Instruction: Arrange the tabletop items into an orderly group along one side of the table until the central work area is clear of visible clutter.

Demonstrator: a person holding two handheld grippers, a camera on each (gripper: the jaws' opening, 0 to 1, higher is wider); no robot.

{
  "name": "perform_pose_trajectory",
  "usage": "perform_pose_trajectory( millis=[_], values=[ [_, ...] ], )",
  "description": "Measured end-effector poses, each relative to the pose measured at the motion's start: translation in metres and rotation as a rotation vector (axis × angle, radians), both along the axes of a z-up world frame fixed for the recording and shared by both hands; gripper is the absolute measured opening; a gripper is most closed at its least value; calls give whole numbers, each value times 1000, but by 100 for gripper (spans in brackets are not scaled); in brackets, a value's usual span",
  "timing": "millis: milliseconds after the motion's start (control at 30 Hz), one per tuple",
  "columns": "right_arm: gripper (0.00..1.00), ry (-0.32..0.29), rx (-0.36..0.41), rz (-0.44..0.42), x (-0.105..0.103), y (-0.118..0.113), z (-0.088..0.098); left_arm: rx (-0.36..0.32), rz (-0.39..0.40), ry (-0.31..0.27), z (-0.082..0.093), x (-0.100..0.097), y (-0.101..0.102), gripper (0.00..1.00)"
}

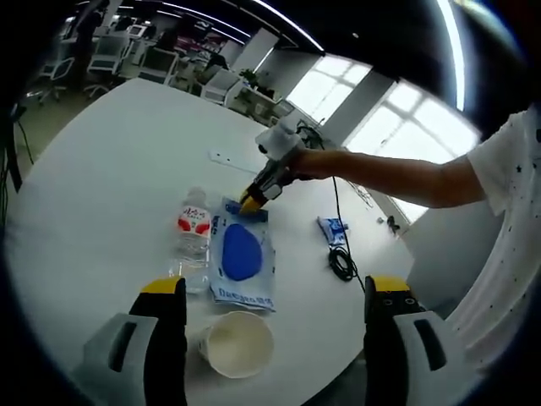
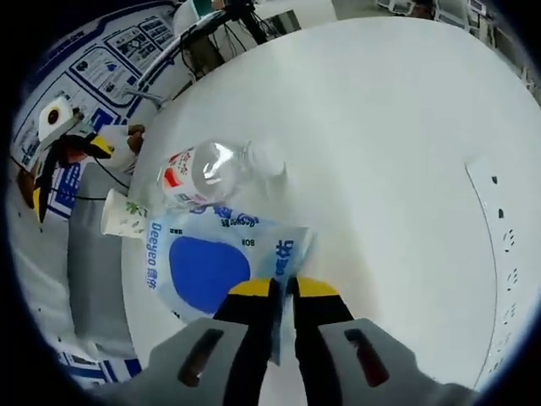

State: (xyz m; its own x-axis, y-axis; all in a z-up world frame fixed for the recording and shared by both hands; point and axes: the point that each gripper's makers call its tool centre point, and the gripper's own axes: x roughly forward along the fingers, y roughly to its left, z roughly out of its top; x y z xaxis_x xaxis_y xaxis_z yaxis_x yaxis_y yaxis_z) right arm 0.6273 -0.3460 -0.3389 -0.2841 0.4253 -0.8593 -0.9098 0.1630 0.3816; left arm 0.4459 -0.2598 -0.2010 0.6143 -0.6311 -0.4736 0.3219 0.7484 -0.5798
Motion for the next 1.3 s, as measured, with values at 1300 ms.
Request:
perform_pose_trajectory(
  millis=[1300],
  values=[
    [0,1,89,-112,-14,-30,35,-2,-27,-11,0,4,-15,85]
  ],
)
